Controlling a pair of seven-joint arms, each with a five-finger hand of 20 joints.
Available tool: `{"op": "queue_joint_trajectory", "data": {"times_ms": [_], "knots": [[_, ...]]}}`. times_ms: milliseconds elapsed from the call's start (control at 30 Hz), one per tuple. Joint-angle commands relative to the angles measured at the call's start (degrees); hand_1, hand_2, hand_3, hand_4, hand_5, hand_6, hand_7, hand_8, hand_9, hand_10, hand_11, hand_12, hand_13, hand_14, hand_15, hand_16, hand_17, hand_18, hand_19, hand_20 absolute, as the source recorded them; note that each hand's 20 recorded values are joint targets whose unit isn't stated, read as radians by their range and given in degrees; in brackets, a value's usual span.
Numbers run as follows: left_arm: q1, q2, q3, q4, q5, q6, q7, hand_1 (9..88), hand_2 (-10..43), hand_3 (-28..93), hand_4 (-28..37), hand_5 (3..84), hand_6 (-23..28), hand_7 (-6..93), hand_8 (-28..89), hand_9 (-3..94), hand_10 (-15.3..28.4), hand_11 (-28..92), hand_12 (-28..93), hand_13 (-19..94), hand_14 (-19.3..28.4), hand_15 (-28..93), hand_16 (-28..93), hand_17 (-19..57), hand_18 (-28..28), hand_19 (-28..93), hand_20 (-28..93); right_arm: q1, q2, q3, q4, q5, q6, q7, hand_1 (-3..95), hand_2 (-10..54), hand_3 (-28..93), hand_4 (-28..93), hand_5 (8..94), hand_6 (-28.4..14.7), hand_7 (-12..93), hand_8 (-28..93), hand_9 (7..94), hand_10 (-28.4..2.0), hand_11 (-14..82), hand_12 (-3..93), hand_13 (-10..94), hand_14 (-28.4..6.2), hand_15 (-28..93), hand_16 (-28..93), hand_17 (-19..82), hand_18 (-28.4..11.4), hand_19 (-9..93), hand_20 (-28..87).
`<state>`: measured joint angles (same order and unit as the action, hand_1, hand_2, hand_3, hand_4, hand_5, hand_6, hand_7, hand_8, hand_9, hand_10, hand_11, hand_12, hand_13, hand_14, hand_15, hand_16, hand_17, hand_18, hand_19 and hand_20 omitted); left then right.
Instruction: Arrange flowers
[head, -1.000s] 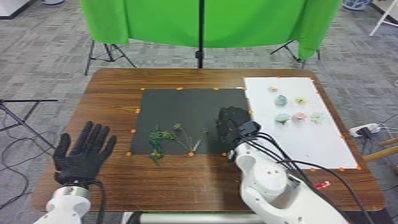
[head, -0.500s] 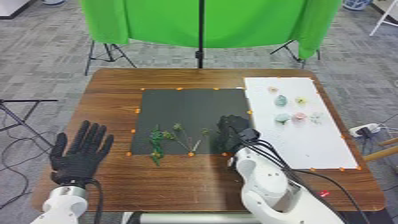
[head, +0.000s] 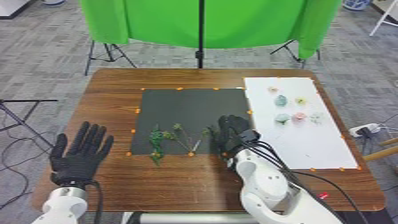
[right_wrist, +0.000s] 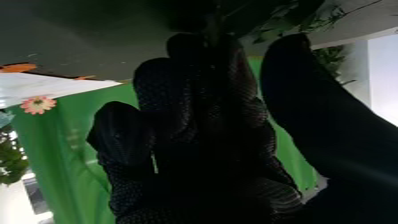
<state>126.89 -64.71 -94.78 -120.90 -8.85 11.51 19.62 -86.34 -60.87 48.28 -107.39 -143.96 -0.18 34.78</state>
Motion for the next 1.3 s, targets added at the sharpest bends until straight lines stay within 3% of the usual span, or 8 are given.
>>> {"op": "queue_joint_trajectory", "data": {"times_ms": [33, 200, 300, 433, 467, 667, 967, 1300], "knots": [[0.9, -0.44, 0.08, 0.02, -0.21, -0.10, -0.43, 24.0, 16.6, 75, -28.3, 46.2, 10.6, 10.3, -9, 38.8, 16.1, 21, 10, 29, 16.2, 36, -8, -8.6, 13.9, 36, 13, -2.3, 1.8, 1.9, -4.6, 0.3, 0.9, 0.4, 36.8, -9.5, 87, -27, 52.4, -8.9, 57, -22, 56.8, -22.4, 40.2, 19.8, 60, -16.8, 76, 24, 40, -27.1, 93, 63], [1.2, -0.45, -0.10, -0.18, -0.21, -0.11, -0.21, 24.1, 16.7, 75, -28.3, 46.3, 10.6, 10.2, -9, 38.9, 16.2, 21, 10, 29, 16.1, 36, -8, -8.5, 13.9, 36, 13, -6.4, 4.6, 6.2, -10.9, 1.6, -0.3, 0.5, 36.0, -9.5, 85, -23, 53.8, -9.1, 41, -18, 56.6, -23.3, 36.7, 19.0, 60, -17.7, 76, 24, 40, -27.2, 93, 63], [1.7, -0.35, -0.37, -0.36, -0.35, 0.25, 0.13, 24.1, 16.7, 75, -28.3, 46.2, 10.6, 10.2, -9, 38.9, 16.1, 21, 10, 29, 16.1, 36, -8, -8.5, 13.9, 36, 12, -9.1, 6.0, 9.2, -14.0, 6.6, -1.7, -1.6, 35.9, -9.5, 84, -23, 55.4, -8.9, 40, -17, 56.1, -23.5, 39.1, 20.3, 60, -18.4, 80, 25, 40, -27.1, 93, 63], [1.6, -0.33, -0.11, -0.42, -0.61, 0.72, 0.73, 24.2, 16.8, 75, -28.3, 46.3, 10.6, 10.2, -9, 39.0, 16.2, 21, 10, 29, 16.2, 36, -8, -8.5, 13.9, 37, 13, -11.4, 7.1, 9.8, -15.0, 11.7, -2.4, -5.3, 37.2, -5.2, 80, -23, 71.9, -6.7, 39, 6, 72.2, -20.4, 41.5, 23.6, 67, -17.7, 80, 29, 40, -27.0, 93, 62], [1.3, -0.03, 0.63, -0.62, -1.30, 1.82, 2.38, 24.2, 16.8, 75, -28.3, 46.2, 10.5, 10.3, -9, 39.1, 16.2, 21, 10, 29, 16.2, 37, -8, -8.5, 13.9, 37, 13, -11.7, 7.0, 9.7, -15.3, 12.7, -2.6, -5.2, 36.0, -2.7, 80, -23, 74.7, -6.4, 38, 5, 74.2, -20.1, 41.3, 24.0, 67, -17.6, 79, 30, 40, -27.1, 93, 63], [1.1, 0.01, 0.70, -0.64, -1.21, 2.28, 2.22, 24.2, 17.8, 76, -28.3, 47.3, 10.5, 11.2, -9, 40.2, 16.2, 22, 10, 30, 16.0, 38, -8, -8.4, 13.9, 37, 13, -12.6, 5.3, 9.5, -17.4, 15.3, -7.4, -6.8, 32.8, 3.1, 81, -21, 82.2, -4.8, 38, -13, 80.2, -19.5, 38.2, 24.3, 69, -17.8, 78, 31, 40, -27.9, 93, 63], [1.2, -0.11, 0.95, -0.67, -1.16, 2.33, 1.93, 24.2, 18.1, 76, -28.3, 47.4, 10.6, 11.5, -9, 40.2, 16.1, 22, 10, 29, 16.0, 39, -8, -8.5, 13.9, 37, 13, -12.1, 4.4, 8.8, -16.7, 15.3, -11.7, -4.7, 32.0, 5.2, 80, -20, 91.1, -4.0, 22, -13, 87.9, -18.1, 24.4, 20.9, 71, -17.7, 75, 31, 40, -28.4, 93, 62], [1.3, -0.18, 0.81, -0.55, -1.24, 2.09, 1.66, 24.1, 18.2, 76, -28.3, 47.3, 10.6, 11.4, -9, 40.1, 16.2, 22, 9, 29, 16.1, 39, -9, -8.4, 13.9, 37, 13, -11.5, 3.8, 8.4, -15.8, 13.6, -10.8, -3.5, 31.4, 5.2, 80, -19, 87.2, -4.2, 16, -11, 84.9, -18.8, 19.0, 19.3, 70, -17.4, 73, 31, 39, -28.3, 93, 60]]}}
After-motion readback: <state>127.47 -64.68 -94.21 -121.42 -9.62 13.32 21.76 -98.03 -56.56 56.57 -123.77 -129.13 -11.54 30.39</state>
